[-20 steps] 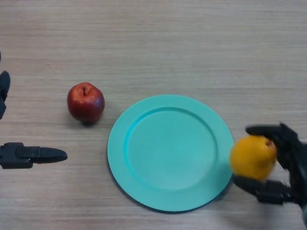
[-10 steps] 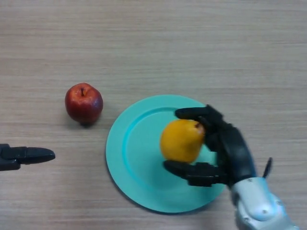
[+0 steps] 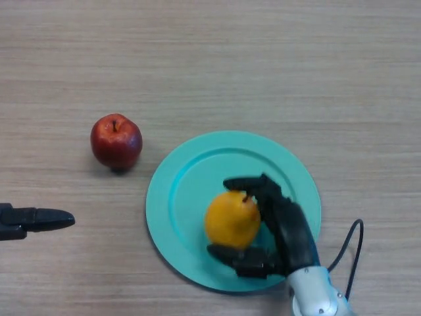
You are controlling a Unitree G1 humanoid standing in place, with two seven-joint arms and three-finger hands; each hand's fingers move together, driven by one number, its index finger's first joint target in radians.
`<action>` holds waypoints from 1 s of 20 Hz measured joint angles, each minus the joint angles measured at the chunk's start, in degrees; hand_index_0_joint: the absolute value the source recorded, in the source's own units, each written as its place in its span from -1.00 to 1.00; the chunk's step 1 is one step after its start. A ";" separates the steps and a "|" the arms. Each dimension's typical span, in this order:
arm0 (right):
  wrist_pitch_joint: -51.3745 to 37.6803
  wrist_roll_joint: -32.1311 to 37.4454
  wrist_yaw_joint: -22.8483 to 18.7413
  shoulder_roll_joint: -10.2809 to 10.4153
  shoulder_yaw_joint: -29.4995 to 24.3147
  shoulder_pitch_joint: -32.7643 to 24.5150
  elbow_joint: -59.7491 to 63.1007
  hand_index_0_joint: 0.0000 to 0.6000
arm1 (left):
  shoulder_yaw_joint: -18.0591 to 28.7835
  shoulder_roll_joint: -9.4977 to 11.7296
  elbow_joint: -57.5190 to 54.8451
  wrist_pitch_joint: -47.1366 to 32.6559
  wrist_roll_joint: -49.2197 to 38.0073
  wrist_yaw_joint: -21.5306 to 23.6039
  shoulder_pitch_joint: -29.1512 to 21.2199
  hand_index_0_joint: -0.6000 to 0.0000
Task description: Pick up the yellow pear and place it on the plate
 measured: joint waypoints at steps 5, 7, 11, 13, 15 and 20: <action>-0.83 -6.21 -1.14 0.02 -0.88 -1.05 2.93 -1.00 | 0.00 -0.28 0.00 0.00 0.00 0.01 0.33 1.00; -0.71 -6.18 -1.30 0.03 -3.15 -1.07 1.99 -1.00 | 0.00 -0.28 0.00 0.00 0.00 0.01 0.32 1.00; 0.88 -5.48 0.16 0.03 -9.06 -1.07 -7.05 -1.00 | -0.01 -0.28 0.02 -0.01 0.01 0.02 0.27 1.00; 4.79 -5.37 4.45 0.12 -12.45 -0.59 -13.67 -1.00 | 0.02 -0.23 0.01 0.03 -0.02 0.01 0.10 1.00; 8.93 -4.70 9.29 0.32 -16.66 1.01 -20.63 -1.00 | 0.06 -0.20 -0.01 0.04 -0.01 0.01 -0.06 1.00; 17.66 -0.01 18.43 0.56 -29.07 5.14 -32.79 -1.00 | -0.06 -0.25 -0.02 0.13 0.06 -0.15 0.17 1.00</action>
